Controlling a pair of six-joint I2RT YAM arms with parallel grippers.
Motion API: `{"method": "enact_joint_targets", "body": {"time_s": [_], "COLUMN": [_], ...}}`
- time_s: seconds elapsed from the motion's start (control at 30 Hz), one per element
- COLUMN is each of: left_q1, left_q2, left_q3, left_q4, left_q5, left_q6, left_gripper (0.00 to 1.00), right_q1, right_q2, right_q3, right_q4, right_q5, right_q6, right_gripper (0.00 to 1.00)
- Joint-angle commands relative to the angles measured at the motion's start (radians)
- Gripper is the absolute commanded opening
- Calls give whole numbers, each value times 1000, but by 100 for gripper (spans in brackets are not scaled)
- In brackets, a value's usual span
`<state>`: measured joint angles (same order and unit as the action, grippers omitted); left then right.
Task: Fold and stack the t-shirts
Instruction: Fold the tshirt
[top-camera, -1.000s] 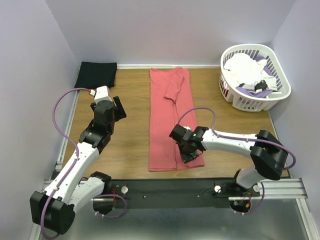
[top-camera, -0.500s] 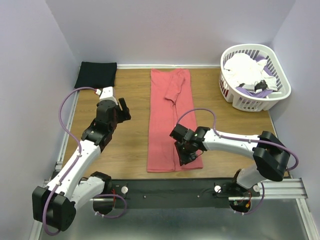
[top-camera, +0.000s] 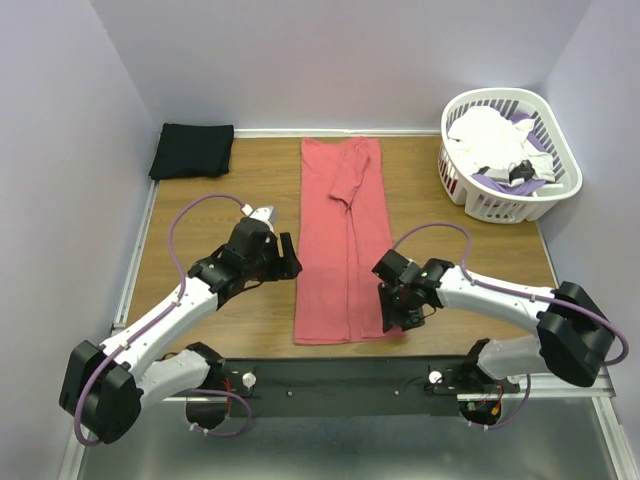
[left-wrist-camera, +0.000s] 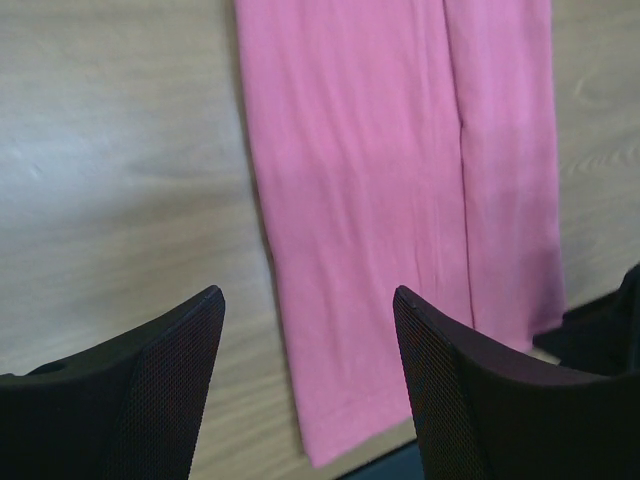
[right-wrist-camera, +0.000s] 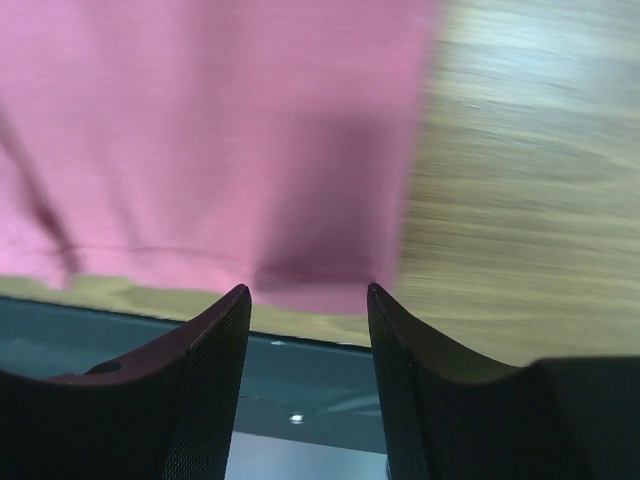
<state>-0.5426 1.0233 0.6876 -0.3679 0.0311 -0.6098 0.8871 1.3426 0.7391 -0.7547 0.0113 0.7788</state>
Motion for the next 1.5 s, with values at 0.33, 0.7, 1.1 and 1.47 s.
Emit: {"method": "enact_joint_targets", "body": {"time_s": [0.33, 0.7, 1.1, 1.47], "left_q1": [-192, -281, -347, -408], "left_q2": [78, 159, 233, 285], "left_q3": [-82, -89, -76, -62], "left_q4": [-141, -166, -209, -223], "left_q5": [50, 43, 38, 44], "left_q6": [-171, -211, -242, -275], "left_gripper": [76, 69, 61, 48], "right_q1": [-105, -108, -106, -106], "right_q2": [-66, -43, -46, -60], "right_q3": [-132, -172, -159, -150], "right_q4": [23, 86, 84, 86], "right_q5": [-2, -51, -60, -66], "right_q6": [23, 22, 16, 5], "right_gripper": [57, 35, 1, 1]}}
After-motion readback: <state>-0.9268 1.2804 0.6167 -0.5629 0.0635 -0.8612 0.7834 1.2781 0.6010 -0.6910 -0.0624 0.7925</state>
